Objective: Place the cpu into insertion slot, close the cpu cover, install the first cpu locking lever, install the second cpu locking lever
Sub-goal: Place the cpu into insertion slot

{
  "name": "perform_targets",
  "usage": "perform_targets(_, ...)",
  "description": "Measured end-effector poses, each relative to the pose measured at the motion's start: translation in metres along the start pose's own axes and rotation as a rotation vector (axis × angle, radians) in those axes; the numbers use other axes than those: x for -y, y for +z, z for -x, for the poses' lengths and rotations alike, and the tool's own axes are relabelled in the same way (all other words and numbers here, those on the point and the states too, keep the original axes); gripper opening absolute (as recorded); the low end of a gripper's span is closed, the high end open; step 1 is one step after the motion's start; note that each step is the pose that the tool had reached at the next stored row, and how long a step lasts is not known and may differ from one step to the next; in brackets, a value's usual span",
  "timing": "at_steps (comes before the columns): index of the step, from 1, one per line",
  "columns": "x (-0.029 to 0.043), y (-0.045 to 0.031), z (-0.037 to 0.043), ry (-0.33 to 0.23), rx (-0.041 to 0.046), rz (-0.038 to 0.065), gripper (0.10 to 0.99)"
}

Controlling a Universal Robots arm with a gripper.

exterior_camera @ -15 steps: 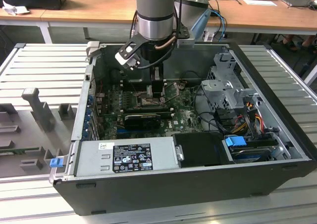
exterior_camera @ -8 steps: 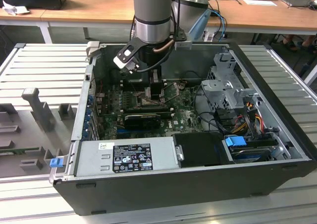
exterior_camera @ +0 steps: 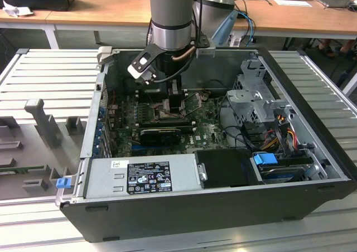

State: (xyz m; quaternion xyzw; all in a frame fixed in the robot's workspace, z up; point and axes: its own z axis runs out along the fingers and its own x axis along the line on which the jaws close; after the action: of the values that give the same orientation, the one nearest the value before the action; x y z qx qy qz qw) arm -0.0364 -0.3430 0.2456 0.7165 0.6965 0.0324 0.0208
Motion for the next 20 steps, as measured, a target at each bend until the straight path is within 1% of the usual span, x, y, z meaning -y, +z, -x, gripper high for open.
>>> perform_targets(11,0.0009,0.0066,0.0,0.0,0.0013,0.0,0.529)
perform_targets(13,0.0016,0.0087,-0.0006,0.0,0.002,0.0,0.529)
perform_targets(14,0.0019,0.0095,-0.0012,0.0,0.0031,0.0,0.529)
perform_targets(16,0.003,0.012,-0.0049,0.0,0.0057,0.0,0.529)
perform_targets(20,0.004,0.0143,-0.0108,0.0,0.006,0.0,0.529)
